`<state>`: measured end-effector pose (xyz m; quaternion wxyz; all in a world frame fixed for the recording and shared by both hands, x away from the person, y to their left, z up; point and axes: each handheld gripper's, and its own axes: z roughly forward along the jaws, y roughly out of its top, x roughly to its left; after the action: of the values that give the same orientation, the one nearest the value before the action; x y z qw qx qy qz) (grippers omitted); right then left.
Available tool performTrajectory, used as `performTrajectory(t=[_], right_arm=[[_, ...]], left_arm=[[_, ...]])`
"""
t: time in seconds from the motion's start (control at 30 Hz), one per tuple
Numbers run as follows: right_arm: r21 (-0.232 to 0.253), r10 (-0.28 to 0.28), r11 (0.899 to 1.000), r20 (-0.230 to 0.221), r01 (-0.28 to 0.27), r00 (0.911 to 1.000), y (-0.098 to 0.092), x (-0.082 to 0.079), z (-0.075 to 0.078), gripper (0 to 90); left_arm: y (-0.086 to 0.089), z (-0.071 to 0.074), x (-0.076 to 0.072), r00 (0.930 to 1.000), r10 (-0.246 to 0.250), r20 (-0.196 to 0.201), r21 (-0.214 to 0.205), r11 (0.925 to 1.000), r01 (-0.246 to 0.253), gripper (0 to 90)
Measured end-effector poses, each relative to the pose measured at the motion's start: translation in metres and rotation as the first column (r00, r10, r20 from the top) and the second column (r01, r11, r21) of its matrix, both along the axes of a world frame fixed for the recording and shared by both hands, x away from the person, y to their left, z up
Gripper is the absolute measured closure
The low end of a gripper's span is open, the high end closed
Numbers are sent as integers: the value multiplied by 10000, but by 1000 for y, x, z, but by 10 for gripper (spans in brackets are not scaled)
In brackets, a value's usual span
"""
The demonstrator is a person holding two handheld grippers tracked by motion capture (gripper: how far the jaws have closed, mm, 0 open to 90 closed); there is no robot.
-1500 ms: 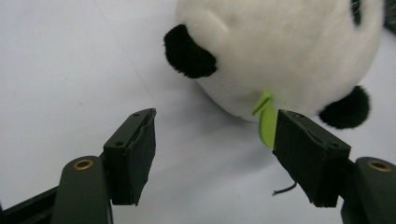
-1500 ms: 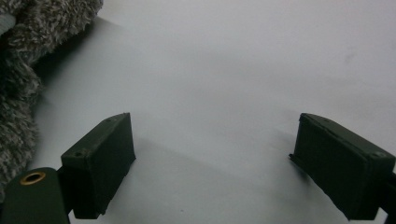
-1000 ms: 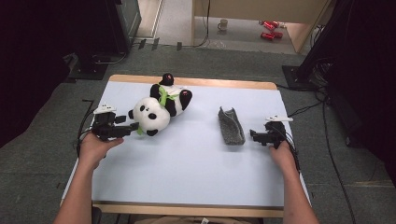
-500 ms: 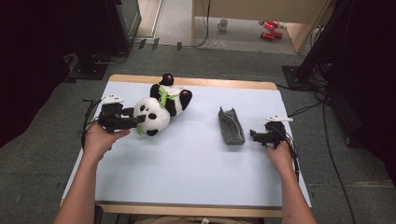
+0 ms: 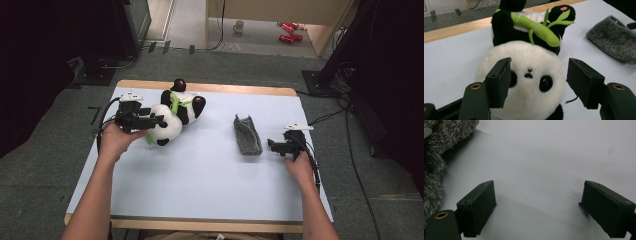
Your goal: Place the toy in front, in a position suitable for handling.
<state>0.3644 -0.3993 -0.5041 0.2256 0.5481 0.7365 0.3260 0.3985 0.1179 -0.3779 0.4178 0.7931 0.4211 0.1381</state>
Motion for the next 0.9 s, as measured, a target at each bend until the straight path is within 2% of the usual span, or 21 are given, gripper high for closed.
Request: performTrajectory(t=[0.17, 0.3, 0.47, 0.63, 0.9], right_arm=[[-4, 1, 10000, 1, -1, 10000, 0, 0, 0, 117], [-2, -1, 10000, 0, 1, 10000, 0, 0, 0, 117], [-9, 9, 10000, 1, -9, 10000, 0, 0, 0, 117], [-4, 7, 10000, 1, -7, 10000, 0, 0, 0, 117], [-11, 0, 10000, 5, 0, 10000, 0, 0, 0, 116]], left_arm=[[-8, 1, 8, 10000, -17, 33, 71, 10000, 17, 360], [-15, 1, 14, 10000, 15, 16, -119, 9999, -15, 360], [-25, 1, 20, 10000, -77, 2, -70, 9999, 77, 353], [-32, -1, 24, 10000, -48, 10, -26, 10000, 48, 334], [-42, -8, 31, 9998, 12, 198, -182, 9998, -8, 331]])
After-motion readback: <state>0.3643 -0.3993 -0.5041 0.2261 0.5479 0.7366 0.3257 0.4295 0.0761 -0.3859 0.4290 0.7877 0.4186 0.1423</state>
